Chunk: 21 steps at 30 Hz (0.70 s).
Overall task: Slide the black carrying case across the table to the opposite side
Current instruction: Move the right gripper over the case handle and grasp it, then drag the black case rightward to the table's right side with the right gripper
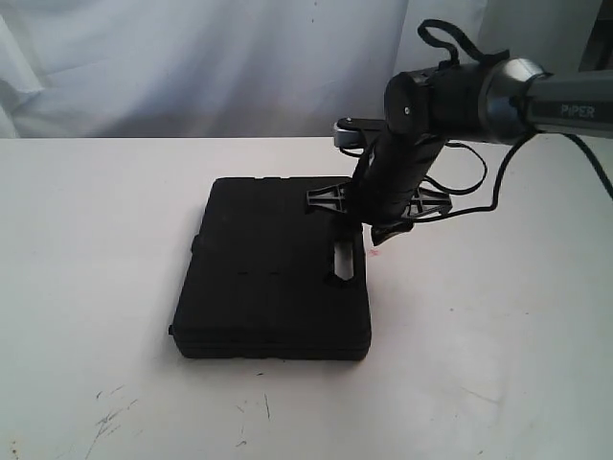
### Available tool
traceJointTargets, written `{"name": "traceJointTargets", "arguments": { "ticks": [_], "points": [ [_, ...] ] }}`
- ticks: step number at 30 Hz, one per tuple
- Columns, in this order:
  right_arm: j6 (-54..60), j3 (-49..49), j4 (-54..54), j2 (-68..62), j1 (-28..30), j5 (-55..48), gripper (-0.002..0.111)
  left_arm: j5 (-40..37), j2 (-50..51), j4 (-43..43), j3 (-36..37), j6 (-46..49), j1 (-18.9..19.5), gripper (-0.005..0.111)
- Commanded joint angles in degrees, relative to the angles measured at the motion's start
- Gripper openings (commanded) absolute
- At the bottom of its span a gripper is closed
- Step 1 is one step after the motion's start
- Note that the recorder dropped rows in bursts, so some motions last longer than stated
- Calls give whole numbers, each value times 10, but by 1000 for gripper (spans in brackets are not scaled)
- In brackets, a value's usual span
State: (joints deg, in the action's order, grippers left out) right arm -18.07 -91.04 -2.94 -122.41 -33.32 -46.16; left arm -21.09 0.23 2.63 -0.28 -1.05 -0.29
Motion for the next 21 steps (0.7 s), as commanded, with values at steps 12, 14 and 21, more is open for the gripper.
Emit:
{"name": "traceJointTargets", "arguments": {
  "ticks": [12,14,21],
  "points": [
    [-4,-9,22,-42,-3,28,36,7,-2,1,3,-1,-3,0],
    [-4,-9,22,-48,-3,22,36,7,-2,1,3,-1,-3,0],
    [-12,-9,21,-50,-3,19,33,7,-2,1,3,-1,-3,0]
  ]
}}
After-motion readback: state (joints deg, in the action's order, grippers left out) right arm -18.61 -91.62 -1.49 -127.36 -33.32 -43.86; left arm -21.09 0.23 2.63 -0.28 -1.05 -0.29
